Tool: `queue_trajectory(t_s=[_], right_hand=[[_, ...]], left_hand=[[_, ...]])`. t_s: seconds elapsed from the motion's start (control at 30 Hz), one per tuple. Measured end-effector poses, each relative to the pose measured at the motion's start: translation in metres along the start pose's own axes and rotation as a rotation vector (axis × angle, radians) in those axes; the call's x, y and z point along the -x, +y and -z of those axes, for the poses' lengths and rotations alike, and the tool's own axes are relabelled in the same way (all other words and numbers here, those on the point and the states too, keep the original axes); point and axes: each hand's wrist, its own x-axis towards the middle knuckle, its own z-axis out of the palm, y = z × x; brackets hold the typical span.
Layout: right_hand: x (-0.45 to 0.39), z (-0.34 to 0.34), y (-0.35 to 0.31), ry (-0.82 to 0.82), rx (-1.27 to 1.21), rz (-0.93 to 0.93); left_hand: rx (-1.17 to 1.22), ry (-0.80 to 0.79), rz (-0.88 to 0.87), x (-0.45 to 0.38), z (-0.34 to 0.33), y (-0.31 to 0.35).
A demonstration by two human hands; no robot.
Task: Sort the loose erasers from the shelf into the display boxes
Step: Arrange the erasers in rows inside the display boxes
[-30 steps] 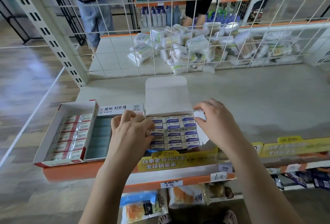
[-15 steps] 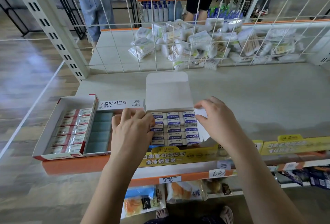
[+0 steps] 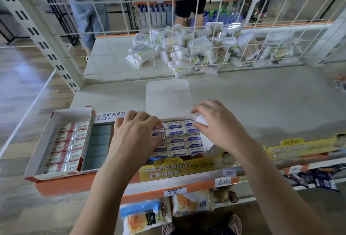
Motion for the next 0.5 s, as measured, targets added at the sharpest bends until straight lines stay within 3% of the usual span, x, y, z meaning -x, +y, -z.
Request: queue_trajectory(t_s=[0.17,0.5], right_hand=[[-0.004,0.026,0.014,-0.097,0.036,0.070],[0.049,0.087,0.157,-0.074,0.103,-0.326]], left_hand=[[-0.002,-0.129,-0.274,-0.048,0.013,0.039],[-0.129,-0.191,-0.666,-0.136,-0.024,0.217]])
